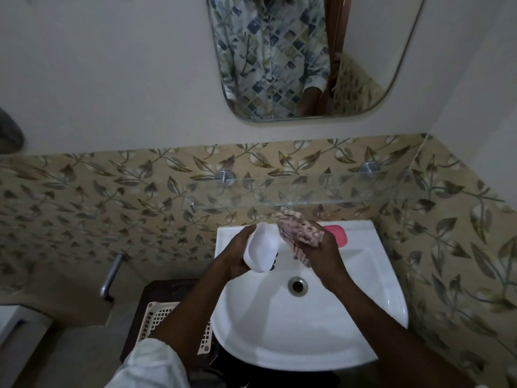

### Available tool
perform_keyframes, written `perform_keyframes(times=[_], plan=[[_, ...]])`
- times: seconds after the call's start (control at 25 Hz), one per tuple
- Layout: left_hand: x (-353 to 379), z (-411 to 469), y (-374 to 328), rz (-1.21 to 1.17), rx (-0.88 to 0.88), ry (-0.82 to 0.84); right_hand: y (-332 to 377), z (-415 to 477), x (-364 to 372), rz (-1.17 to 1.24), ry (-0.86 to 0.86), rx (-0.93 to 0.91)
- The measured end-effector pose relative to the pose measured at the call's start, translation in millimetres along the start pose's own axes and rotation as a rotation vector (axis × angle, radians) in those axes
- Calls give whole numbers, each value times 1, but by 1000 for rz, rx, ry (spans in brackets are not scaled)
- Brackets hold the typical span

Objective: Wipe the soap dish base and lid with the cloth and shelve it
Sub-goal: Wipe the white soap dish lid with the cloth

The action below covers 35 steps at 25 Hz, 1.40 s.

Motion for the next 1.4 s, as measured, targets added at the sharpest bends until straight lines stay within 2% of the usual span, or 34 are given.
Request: perform_keyframes(times=[0.08,0.16,0.24,0.28,0.4,0.44,0.56,0.64,0.72,0.8,0.96,1.04,1.12,1.2,1.28,1.36,1.4], plan=[[8,-6,-10,11,-86,26,17,5,5,-328,185,-325],[6,-4,-20,57,-42,-2,18,2,8,-593,450,-605],[11,-7,-27,140,7,17,12,1,1,-754,591,-825],[13,-7,-28,162,-6,25,10,2,-1,-795,612,-856],[16,-4,-24,186,-39,-9,2,-8,13,-684,598,-592],[17,0,-22,190,-48,4,0,-17,20,-637,623,-555],[17,0,-17,263,-86,21,-1,-22,18,-754,771,-709],[20,-6,-14,249,-189,42,7,-4,5,-847,740,-855],[23,-4,-17,248,-170,48,13,3,1,-886,666,-907],[26,-3,-20,257,-64,9,14,-3,5,-875,629,-847],[33,-7,-12,219,-33,-104,13,-11,12,-756,698,-551],[38,-7,-7,157,17,-177,13,-16,19,-634,661,-411],[41,-8,0,114,49,-306,12,-21,26,-429,541,-133],[46,-10,9,66,83,-340,6,-27,30,-40,391,197],[43,-6,15,142,329,-347,3,-32,31,314,246,453],[41,-10,16,274,692,-260,5,-31,29,569,149,563],[40,-11,20,319,797,-170,7,-28,29,657,118,567]])
Point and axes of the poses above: each hand's wrist, its own z-axis towards the middle knuckle, its own x-axis out of the palm, y = z × x, the point moved 3 cm from there along z, towards the middle knuckle, and after that the axes turned 4 degrees about -y, right-handed, at the moved point
